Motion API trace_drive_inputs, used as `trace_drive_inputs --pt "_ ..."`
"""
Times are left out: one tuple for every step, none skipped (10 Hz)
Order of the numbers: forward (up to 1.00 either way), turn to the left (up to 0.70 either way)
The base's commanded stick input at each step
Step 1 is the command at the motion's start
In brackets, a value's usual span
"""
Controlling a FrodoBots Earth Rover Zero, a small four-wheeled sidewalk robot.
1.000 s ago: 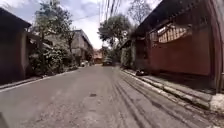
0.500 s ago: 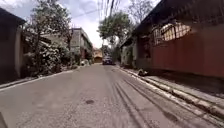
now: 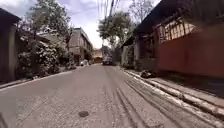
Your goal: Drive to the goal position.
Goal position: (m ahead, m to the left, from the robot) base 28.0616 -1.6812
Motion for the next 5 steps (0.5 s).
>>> trace_drive_inputs --pt "0.70 0.00" --pt "0.70 0.00" --pt "0.70 0.00" --pt "0.70 0.00" --pt "0.70 0.00"
